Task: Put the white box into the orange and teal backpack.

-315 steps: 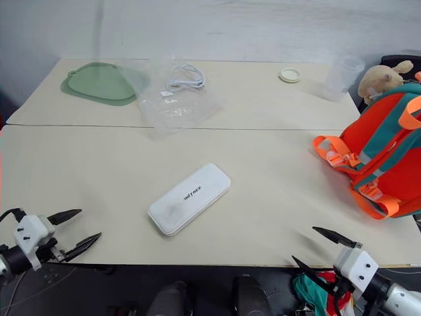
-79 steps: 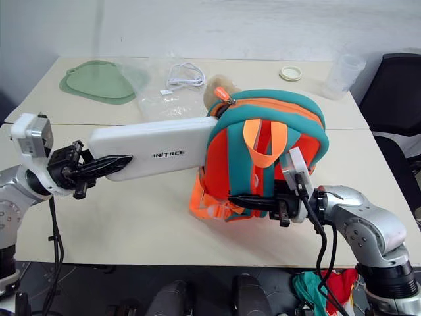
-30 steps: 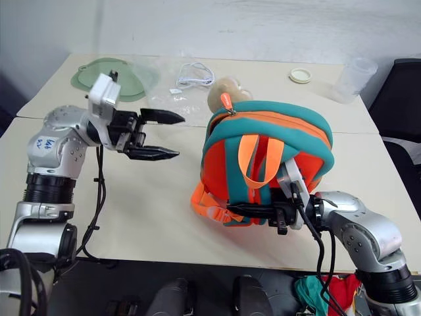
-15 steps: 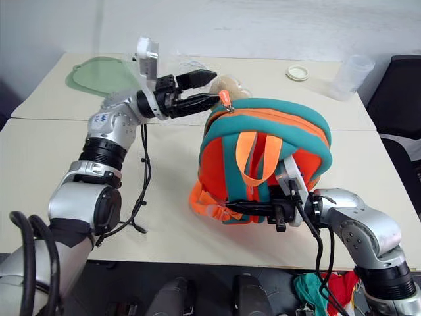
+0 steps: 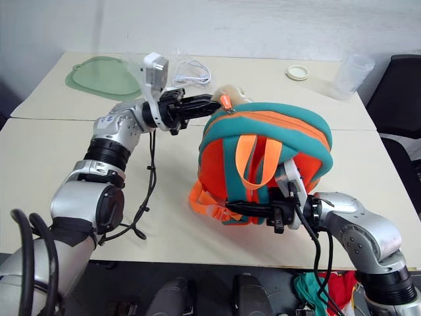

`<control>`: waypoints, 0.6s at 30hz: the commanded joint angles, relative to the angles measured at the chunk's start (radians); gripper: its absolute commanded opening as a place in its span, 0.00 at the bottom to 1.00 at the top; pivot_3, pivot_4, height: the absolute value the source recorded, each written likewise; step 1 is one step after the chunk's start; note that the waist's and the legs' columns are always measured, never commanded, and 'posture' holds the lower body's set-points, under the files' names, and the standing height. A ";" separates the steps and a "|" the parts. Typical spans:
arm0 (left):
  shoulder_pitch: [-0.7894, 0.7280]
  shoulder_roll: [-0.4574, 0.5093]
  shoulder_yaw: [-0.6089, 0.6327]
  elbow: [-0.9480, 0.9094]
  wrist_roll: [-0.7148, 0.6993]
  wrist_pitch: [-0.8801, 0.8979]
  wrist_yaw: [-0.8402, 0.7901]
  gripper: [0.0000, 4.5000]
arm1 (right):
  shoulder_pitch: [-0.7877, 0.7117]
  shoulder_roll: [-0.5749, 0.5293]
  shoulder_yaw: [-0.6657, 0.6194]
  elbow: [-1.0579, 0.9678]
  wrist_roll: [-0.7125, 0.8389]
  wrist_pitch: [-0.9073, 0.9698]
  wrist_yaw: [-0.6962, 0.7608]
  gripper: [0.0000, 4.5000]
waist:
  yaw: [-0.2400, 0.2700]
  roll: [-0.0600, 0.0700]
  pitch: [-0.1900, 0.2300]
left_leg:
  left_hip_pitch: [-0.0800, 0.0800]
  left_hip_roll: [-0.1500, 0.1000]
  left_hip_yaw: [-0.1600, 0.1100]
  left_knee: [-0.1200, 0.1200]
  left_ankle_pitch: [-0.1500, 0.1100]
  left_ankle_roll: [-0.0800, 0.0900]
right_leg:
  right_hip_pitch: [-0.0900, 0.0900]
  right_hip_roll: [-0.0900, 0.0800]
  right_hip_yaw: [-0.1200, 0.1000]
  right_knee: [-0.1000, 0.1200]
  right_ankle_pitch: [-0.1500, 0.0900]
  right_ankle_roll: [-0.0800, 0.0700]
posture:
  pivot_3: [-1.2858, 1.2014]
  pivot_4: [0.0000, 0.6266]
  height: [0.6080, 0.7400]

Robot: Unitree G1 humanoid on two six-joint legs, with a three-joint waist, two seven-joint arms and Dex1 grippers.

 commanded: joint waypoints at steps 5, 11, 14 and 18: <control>0.124 0.181 0.051 -0.237 0.029 -0.049 0.140 0.00 | 0.016 0.088 -0.065 -0.018 -0.044 -0.122 -0.092 0.01 | -0.010 0.000 0.000 | 0.000 0.000 0.002 0.000 0.000 0.000 | -0.002 0.000 0.003 0.002 0.000 0.000 | 0.52 0.24 1.00; 0.329 0.347 0.057 -0.515 -0.021 0.191 0.186 0.00 | 0.039 0.154 -0.098 -0.011 -0.062 -0.169 -0.167 0.01 | -0.012 0.000 0.000 | 0.000 0.000 0.001 0.000 0.001 -0.001 | -0.002 -0.001 0.010 0.005 0.000 0.000 | 0.52 0.24 1.00; 0.477 0.425 -0.020 -0.670 0.005 0.265 0.150 0.00 | 0.058 0.179 -0.098 -0.015 -0.065 -0.183 -0.192 0.01 | -0.012 0.000 0.000 | 0.000 0.000 0.001 0.000 0.001 0.000 | -0.002 -0.002 0.011 0.005 0.000 0.000 | 0.52 0.24 1.00; 0.620 0.447 -0.110 -0.824 0.029 0.291 0.166 0.00 | 0.088 0.214 -0.075 -0.023 -0.085 -0.203 -0.215 0.01 | -0.012 0.000 0.000 | 0.001 0.000 0.001 -0.001 0.001 0.000 | -0.001 -0.001 0.011 0.005 0.000 -0.001 | 0.52 0.24 1.00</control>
